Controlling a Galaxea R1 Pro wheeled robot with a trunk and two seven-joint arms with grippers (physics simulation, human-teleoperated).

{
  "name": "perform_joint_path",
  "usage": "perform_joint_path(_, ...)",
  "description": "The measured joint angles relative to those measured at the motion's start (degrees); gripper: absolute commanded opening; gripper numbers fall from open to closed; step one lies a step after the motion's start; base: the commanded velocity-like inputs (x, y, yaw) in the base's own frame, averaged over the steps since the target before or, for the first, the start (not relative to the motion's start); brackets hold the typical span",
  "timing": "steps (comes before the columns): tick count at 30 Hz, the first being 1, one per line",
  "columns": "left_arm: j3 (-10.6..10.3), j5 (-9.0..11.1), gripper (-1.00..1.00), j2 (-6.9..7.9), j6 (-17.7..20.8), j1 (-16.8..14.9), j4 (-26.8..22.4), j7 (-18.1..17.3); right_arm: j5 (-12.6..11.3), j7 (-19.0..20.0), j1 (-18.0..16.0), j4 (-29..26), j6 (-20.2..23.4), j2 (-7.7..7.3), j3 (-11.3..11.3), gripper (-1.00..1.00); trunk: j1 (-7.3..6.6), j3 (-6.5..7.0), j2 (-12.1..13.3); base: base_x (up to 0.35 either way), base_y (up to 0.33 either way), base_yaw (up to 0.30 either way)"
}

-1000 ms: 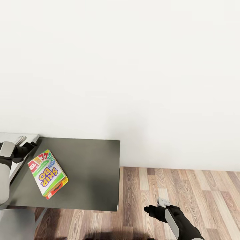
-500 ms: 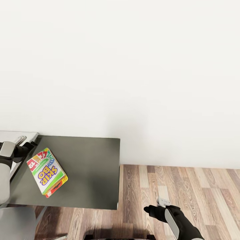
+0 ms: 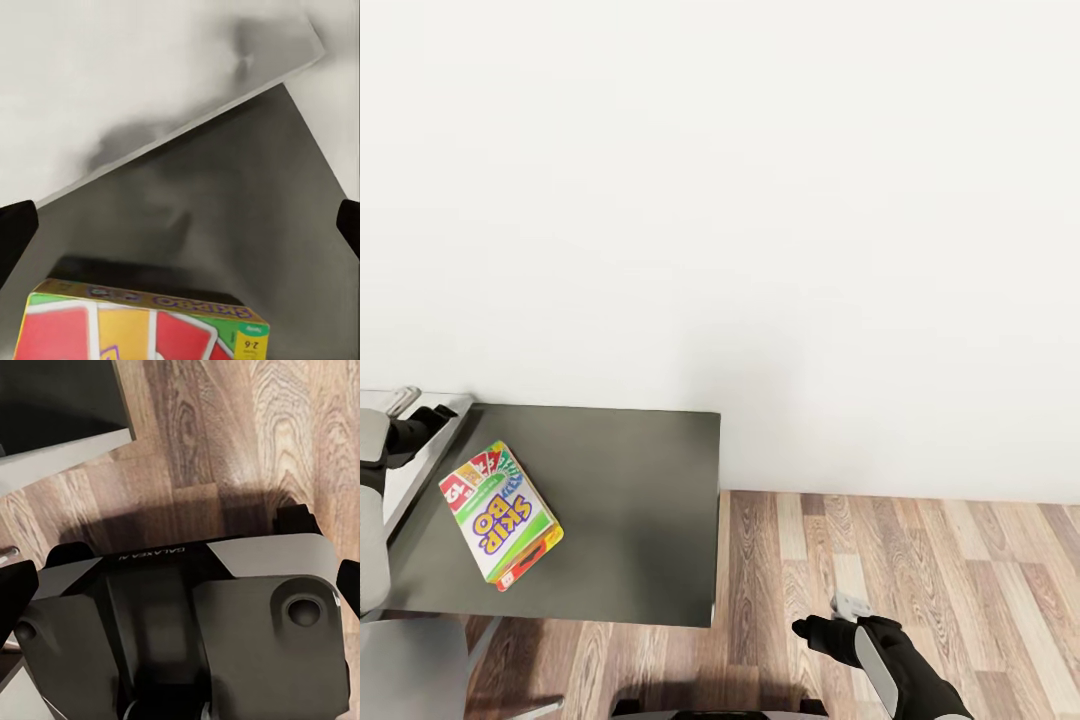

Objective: Put all the toys in the child's room - the three board games (two on the bed and one on the table), the two jigsaw puzzles on the table, and the tennis ball on the table - inside the toy box on the table in the child's room.

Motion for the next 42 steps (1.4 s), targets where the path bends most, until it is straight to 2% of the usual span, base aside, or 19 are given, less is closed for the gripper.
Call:
perform_joint_path(10,-0.17,-0.14,1.00,-0.71,-0.39,0.04,0.13,-0.06,0.00,0.00,0.00,0.00,0.02,0.00,0.00,1.00,0.00,-0.24,0.00,0.000,0.000,0.000)
perform_joint_path(22,-0.21,-0.36,1.00,-0.70,-0.51,0.03,0.20,-0.11,0.00,0.00,0.00,0.00,0.01,0.00,0.00,1.00,0.00,-1.21,0.00,0.000,0.000,0.000)
perform_joint_path(38,-0.27,-0.68,1.00,-0.68,-0.62,0.01,1.27,-0.26,0.00,0.07,0.00,0.00,-0.02,0.00,0.00,1.00,0.00,-1.29,0.00,0.000,0.000,0.000)
perform_joint_path(42,-1.32,-0.73,1.00,-0.62,-0.67,0.01,2.74,-0.31,0.00,0.07,0.00,0.00,0.00,0.00,0.00,1.00,0.00,-1.29,0.00,0.000,0.000,0.000)
